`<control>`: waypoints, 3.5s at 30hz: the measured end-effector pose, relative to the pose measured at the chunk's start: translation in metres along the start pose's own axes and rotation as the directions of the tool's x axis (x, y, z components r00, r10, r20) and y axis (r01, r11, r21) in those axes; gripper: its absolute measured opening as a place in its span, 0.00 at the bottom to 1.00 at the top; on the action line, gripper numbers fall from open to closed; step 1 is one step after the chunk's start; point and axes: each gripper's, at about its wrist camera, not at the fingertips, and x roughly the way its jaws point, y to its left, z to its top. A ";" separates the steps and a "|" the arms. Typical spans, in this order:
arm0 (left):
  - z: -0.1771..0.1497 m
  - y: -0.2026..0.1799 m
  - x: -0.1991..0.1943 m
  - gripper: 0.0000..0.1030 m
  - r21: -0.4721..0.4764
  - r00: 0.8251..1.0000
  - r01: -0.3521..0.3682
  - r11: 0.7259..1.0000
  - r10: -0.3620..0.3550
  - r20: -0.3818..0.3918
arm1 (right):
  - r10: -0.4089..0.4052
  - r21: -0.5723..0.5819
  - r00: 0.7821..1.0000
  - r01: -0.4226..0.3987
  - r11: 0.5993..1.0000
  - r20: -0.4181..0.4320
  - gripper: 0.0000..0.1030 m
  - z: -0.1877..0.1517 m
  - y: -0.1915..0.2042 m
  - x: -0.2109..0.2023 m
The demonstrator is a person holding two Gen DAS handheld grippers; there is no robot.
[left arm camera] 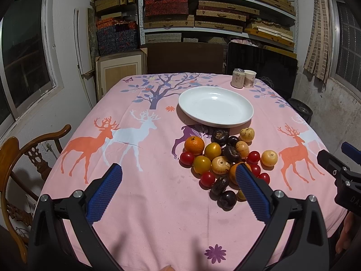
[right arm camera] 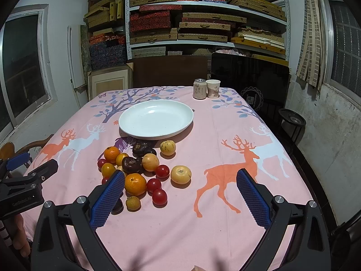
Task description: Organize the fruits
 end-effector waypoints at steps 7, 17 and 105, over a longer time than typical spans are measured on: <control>0.000 0.000 0.001 0.96 0.000 1.000 0.000 1.000 0.000 0.000 | 0.001 0.000 1.000 -0.001 1.000 -0.001 0.97 0.000 0.000 0.000; 0.001 0.000 0.000 0.96 -0.001 1.000 0.000 1.000 0.000 -0.002 | 0.000 -0.002 1.000 0.000 1.000 -0.001 0.97 0.000 0.001 0.000; -0.070 -0.061 0.093 0.29 0.184 0.945 0.303 0.935 -0.270 -0.184 | 0.082 -0.055 0.964 -0.099 0.994 -0.253 0.84 -0.057 -0.029 0.090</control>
